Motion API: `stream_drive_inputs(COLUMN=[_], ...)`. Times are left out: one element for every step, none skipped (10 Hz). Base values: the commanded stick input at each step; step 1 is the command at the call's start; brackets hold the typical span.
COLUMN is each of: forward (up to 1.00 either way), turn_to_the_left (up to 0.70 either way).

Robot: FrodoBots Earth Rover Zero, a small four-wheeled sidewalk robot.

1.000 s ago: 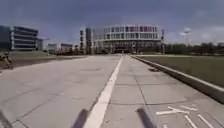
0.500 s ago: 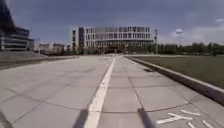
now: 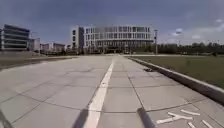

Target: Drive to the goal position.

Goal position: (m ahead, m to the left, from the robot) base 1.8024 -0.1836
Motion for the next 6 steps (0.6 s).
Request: stream_drive_inputs(forward=[0.06, 0.07, 0.07, 0.07, 0.06, 0.07], turn_to_the_left=[0.0, 0.0, 0.0, 0.0, 0.0, 0.0])
